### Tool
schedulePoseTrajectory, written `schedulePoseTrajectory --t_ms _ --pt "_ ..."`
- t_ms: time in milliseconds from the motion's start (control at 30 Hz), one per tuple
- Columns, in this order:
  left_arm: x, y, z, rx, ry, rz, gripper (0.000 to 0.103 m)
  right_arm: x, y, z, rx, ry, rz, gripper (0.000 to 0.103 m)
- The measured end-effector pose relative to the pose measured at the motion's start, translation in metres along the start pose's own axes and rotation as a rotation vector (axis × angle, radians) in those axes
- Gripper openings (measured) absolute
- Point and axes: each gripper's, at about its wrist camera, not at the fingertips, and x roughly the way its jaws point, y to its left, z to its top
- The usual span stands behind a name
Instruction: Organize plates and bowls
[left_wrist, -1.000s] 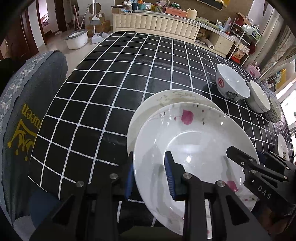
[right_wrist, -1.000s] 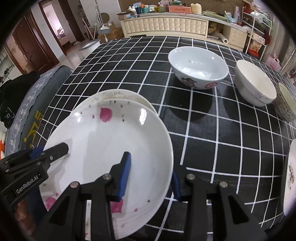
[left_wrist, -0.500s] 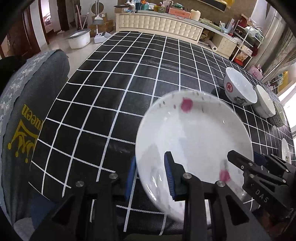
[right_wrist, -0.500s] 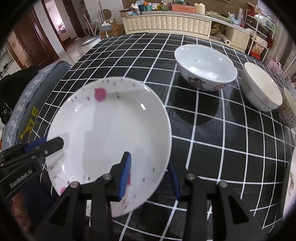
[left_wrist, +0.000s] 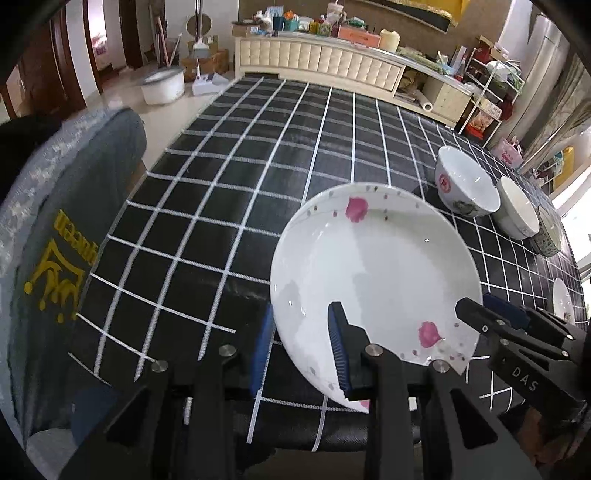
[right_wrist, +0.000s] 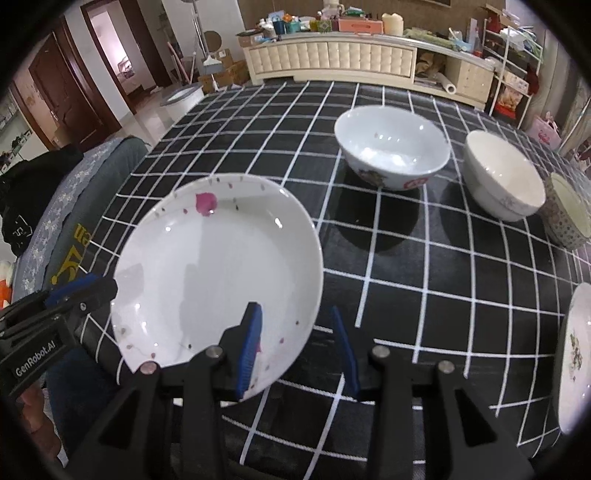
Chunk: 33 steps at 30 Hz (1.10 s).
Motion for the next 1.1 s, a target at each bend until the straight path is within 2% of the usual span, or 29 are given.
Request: schedulePoseTrajectory --t_ms 233,467,600,733,967,1100 --pt "-0.029 -0.027 0.000 0.061 -0.051 0.001 0.028 -0.035 -0.012 -0.003 0.011 -0.065 0.001 0.044" --pt "-0.050 -0.069 -0.005 0.142 -0.092 -0.026 0.028 -0.064 -0.041 -0.010 0.044 -0.102 -0.027 0.044" --pt "-0.062 -0.100 -0.005 0.182 -0.118 -0.064 0.034 -0.078 -0.064 -0.015 0.074 -0.112 -0.048 0.044" --pt "-0.070 -0.133 -0.005 0.246 -0.138 -0.079 0.040 -0.093 -0.083 -0.021 0.094 -0.129 -0.075 0.055" --pt "-0.073 -0.189 -0.005 0.313 -0.150 -0.122 0.040 -0.117 -0.129 -0.032 0.142 -0.160 -0.135 0.069" --pt "-0.072 -0.224 -0.011 0.364 -0.155 -0.144 0.052 -0.127 -0.158 -0.040 0.182 -0.163 -0.188 0.076"
